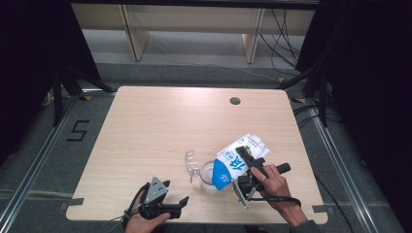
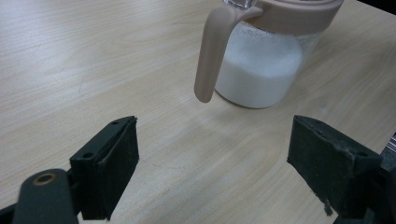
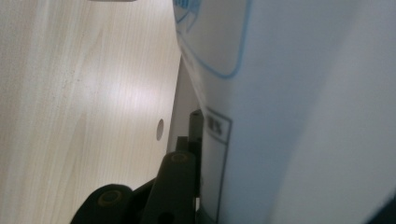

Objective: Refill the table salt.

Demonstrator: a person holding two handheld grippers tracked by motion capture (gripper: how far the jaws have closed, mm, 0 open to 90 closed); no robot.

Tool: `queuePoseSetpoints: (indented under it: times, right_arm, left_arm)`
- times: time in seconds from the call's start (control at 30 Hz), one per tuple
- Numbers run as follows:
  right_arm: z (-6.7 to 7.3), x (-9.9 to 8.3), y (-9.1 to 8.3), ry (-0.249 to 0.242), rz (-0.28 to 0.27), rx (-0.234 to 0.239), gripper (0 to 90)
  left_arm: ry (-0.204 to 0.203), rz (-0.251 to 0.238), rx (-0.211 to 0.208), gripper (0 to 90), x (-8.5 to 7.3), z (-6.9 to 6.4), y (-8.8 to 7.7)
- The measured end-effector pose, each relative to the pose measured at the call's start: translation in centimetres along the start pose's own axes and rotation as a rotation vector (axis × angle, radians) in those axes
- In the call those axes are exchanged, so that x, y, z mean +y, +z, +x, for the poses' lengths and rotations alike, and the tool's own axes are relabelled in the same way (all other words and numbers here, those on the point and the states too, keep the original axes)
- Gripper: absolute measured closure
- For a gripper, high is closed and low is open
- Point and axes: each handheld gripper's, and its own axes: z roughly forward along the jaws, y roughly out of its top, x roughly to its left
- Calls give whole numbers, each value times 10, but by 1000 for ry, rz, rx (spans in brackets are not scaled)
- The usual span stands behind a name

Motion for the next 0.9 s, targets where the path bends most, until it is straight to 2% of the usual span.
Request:
queuePoseSetpoints:
  times: [0.03, 0.1, 0.13, 0.17, 0.2, 0.23, 0.27, 0.33, 0.37, 0.43, 0.47, 0.5, 0.53, 0.6, 0.63, 0.67, 0.8, 0.9]
  right_arm:
    - [1, -1, 0, 17, -7, 4, 808]
    - [-3, 0, 0, -10, -13, 1, 808]
    - [-2, -1, 0, 9, -10, 11, 808]
    - [-4, -1, 2, -9, -32, -3, 808]
    - [0, -2, 0, 43, -4, 10, 808]
    - [0, -2, 0, 60, 0, 17, 808]
    - [-3, -3, 1, 26, -18, 11, 809]
    - [-4, -3, 1, 33, -22, 12, 809]
    - [-2, -4, 0, 64, -11, 14, 810]
    - [-1, -4, 0, 91, -6, 23, 813]
    - [-2, -5, 1, 81, -22, 21, 815]
    - [-5, -5, 2, 40, -30, 16, 818]
    - [-6, -4, 1, 25, -25, 17, 822]
    - [-5, -5, 1, 60, -30, 24, 825]
    - [-5, -5, 1, 62, -30, 25, 827]
    - [-5, -4, 1, 53, -26, 25, 829]
    - [-4, -3, 2, 51, -30, 32, 830]
    - [-5, -3, 1, 76, -27, 36, 831]
  left_arm:
    - [-1, -1, 0, 157, 0, 0, 0]
    - [0, 1, 1, 157, 0, 0, 0]
    - [1, 1, 0, 157, 0, 0, 0]
    - [0, 2, 0, 157, 0, 0, 0]
    - [0, 1, 1, 157, 0, 0, 0]
    - [0, 1, 0, 157, 0, 0, 0]
    - [-1, 0, 1, 157, 0, 0, 0]
    - [-1, 1, 0, 157, 0, 0, 0]
    - [-1, -1, 1, 157, 0, 0, 0]
    - [-1, -1, 1, 157, 0, 0, 0]
    - [-1, 0, 1, 157, 0, 0, 0]
    - [-4, -5, 0, 157, 0, 0, 1]
    - [-3, -3, 1, 157, 0, 0, 1]
    - [1, -2, 13, 157, 0, -1, 0]
    - [17, -2, 8, 157, 0, 0, 0]
    - [-5, -4, -1, 157, 0, 0, 1]
    - [-2, -4, 0, 157, 0, 0, 0]
    - [0, 4, 2, 157, 0, 0, 0]
